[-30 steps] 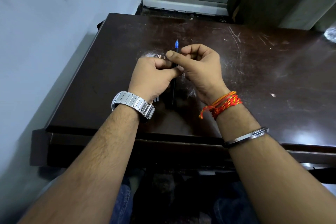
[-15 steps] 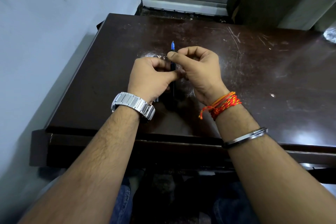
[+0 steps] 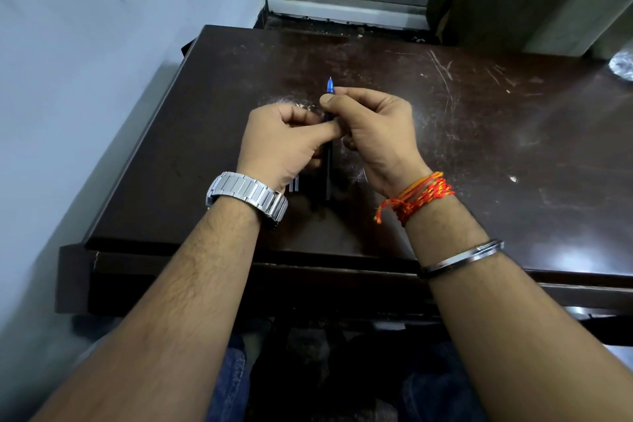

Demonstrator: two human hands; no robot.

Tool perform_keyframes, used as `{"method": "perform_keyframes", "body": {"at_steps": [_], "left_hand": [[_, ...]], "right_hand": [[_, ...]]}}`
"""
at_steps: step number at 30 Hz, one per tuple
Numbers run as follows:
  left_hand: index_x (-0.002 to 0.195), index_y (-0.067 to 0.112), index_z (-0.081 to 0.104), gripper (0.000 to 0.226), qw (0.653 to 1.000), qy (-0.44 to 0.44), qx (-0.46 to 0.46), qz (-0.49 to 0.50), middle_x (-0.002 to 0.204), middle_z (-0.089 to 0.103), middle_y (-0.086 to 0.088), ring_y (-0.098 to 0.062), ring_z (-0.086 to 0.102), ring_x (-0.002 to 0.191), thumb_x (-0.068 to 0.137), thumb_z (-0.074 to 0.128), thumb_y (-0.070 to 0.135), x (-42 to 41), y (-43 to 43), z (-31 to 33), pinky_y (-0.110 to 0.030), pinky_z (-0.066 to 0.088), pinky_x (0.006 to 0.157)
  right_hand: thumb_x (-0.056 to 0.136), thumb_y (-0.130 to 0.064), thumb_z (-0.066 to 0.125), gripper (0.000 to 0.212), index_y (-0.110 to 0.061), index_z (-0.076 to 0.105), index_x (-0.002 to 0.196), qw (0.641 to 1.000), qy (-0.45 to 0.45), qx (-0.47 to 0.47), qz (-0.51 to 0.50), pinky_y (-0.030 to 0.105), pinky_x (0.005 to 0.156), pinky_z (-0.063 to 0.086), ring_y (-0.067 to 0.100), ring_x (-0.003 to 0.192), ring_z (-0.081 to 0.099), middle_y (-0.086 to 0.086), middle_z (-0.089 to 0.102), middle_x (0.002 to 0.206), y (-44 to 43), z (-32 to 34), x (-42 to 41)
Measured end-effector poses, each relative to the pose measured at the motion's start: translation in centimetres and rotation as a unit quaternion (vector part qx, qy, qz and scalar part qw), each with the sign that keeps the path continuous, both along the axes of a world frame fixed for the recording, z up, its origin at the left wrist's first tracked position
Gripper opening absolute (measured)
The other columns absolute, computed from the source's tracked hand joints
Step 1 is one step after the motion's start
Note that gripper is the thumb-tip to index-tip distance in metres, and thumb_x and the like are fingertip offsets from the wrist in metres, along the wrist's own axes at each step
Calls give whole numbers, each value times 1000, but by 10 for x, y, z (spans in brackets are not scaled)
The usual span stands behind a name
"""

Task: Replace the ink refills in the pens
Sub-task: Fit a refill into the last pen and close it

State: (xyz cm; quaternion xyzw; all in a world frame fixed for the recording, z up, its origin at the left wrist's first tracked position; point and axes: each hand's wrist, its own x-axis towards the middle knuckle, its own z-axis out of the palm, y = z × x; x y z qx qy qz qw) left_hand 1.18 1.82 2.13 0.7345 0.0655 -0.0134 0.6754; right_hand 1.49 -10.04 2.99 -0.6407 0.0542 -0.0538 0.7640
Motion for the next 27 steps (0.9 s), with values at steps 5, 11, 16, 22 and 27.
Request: {"method": "perform_keyframes", "body": {"at_steps": [5,11,16,22,27], "left_hand": [[68,1,70,23,999,43,-26,-16,78,71,-25,-34,73,69,63,71,24,1,-4,2,-36,57,57],[67,16,69,22,1000,3,14,8,54,65,4,-9,61,47,60,84,29,-1,-1,0,-23,50,46],[67,11,74,11,1000,23,5,2,69,71,-15,-21,67,58,61,73,21,0,-4,2,-31,55,54],[67,8,71,30,1000,9,23,6,63,71,-9,-20,67,54,56,80,35,0,-1,0,-31,55,53],[58,9,69,17,1000,10,22,4,64,69,-13,-29,71,60,62,75,24,3,-1,-1,-32,54,52]], "right_hand": [[81,-4,75,7,-10,74,78,1000,12,-2,-3,12,40,39,-2,41,52,-9,64,51,2,1,-2],[80,-6,77,5,-10,74,79,1000,8,-18,-4,10,44,41,-3,45,55,-8,67,54,0,0,0],[81,-3,75,9,-11,73,76,1000,8,-4,2,11,41,39,-2,40,52,-8,64,49,2,0,0],[81,-4,75,8,-10,74,76,1000,5,-8,3,11,42,40,-3,42,53,-9,64,51,1,0,-1],[81,-4,75,8,-9,74,75,1000,8,-5,0,13,40,39,-2,41,51,-8,63,52,1,-2,1]]}}
